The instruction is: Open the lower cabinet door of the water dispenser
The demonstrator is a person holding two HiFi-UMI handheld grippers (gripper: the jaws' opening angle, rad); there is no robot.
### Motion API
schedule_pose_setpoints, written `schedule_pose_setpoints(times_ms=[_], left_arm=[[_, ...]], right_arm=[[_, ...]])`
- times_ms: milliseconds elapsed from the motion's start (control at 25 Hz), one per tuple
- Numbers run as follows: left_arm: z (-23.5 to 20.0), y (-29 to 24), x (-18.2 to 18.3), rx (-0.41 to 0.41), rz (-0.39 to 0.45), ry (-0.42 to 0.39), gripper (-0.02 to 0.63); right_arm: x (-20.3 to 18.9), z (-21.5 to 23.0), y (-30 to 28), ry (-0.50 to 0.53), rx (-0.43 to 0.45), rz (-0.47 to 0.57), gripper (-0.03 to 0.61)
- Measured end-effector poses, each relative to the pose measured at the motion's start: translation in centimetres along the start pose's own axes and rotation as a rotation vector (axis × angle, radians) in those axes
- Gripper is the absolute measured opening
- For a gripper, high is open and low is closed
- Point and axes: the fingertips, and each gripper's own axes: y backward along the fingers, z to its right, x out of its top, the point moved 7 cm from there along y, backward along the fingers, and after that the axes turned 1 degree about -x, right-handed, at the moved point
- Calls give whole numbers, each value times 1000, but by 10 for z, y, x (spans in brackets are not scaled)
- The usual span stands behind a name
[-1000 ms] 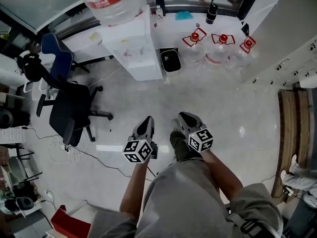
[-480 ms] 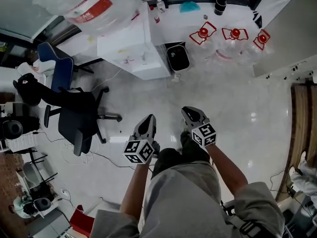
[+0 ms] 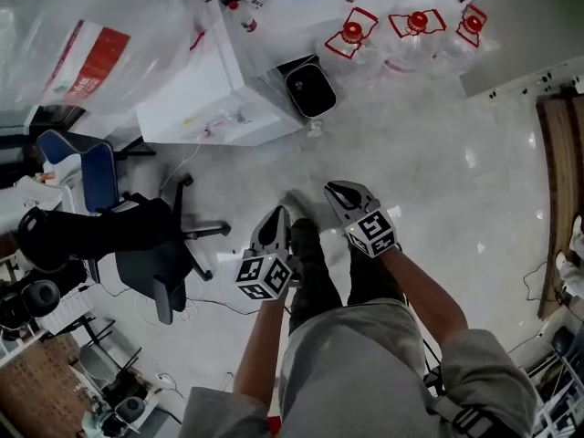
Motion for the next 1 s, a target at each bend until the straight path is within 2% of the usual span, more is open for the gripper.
schedule_pose_setpoints(times_ms=[280, 600, 800, 920, 1000], left_arm=[[-58, -46, 8, -29, -73, -9, 5], [-110, -117, -15, -101, -178, -36, 5], [-133, -164, -37, -108, -228, -55, 5], [-137, -193, -48, -103, -240, -59, 5], [-144, -214, -48, -92, -241, -62, 5]], right_arm=[[-11, 4, -64, 37, -50, -17, 15], [-46, 34, -124, 57, -130, -32, 15], [-90, 63, -159, 100, -105, -98, 18], [-125, 91, -181, 112, -71, -145, 67], [-139, 109, -201, 115, -54, -155, 77]])
